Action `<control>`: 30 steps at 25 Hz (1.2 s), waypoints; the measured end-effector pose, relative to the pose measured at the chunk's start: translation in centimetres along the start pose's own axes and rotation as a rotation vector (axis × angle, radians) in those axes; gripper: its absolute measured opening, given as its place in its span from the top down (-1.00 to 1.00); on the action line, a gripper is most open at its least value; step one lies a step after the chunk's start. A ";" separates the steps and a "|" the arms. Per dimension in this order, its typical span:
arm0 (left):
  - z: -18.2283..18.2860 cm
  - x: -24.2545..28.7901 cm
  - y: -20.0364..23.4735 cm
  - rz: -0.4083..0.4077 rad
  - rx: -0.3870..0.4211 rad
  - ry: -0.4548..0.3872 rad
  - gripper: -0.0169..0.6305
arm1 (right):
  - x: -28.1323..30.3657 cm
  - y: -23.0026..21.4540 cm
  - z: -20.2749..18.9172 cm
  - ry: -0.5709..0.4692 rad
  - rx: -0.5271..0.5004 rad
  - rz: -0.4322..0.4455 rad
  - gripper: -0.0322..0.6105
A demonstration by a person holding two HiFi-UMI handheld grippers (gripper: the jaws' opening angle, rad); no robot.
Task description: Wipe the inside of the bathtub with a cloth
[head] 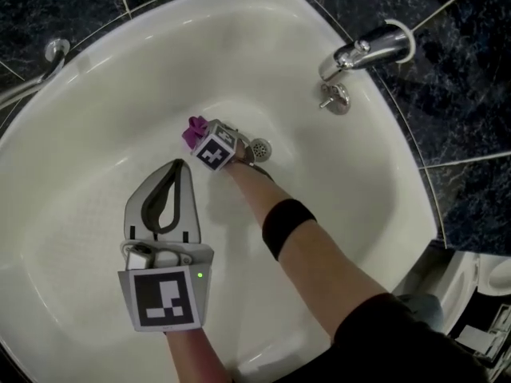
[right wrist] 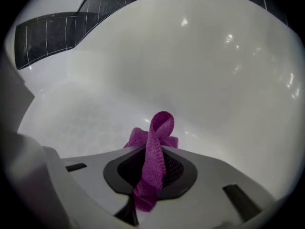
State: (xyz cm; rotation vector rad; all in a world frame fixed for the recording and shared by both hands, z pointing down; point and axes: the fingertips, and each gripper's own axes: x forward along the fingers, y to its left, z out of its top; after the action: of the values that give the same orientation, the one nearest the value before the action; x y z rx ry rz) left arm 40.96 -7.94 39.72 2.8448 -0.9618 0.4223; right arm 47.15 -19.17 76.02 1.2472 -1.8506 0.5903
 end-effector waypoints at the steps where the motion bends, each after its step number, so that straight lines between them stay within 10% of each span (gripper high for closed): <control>1: -0.1 0.0 0.0 0.000 0.002 0.003 0.95 | -0.1 -0.6 -0.3 0.009 0.003 -0.017 0.68; 9: -0.2 0.2 -0.6 -0.019 0.005 0.007 0.96 | -5.8 -10.6 -10.9 0.268 0.160 -0.274 0.68; 14: -0.1 0.2 -1.0 -0.030 0.001 0.005 0.96 | -9.8 -11.7 -16.0 0.385 0.216 -0.274 0.69; 25: -0.7 0.6 -1.3 -0.074 0.060 0.006 0.96 | -21.3 -4.9 -10.0 0.257 -0.111 -0.056 0.68; 30: -1.3 1.5 -3.6 -0.132 0.083 0.008 0.96 | -30.2 -6.9 -7.7 0.158 -0.163 -0.122 0.68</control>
State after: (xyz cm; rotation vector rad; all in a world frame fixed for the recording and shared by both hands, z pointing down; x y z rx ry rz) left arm 43.99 -5.73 41.36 2.9558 -0.7666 0.4692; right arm 61.80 -0.04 55.06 1.1619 -1.6453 0.4492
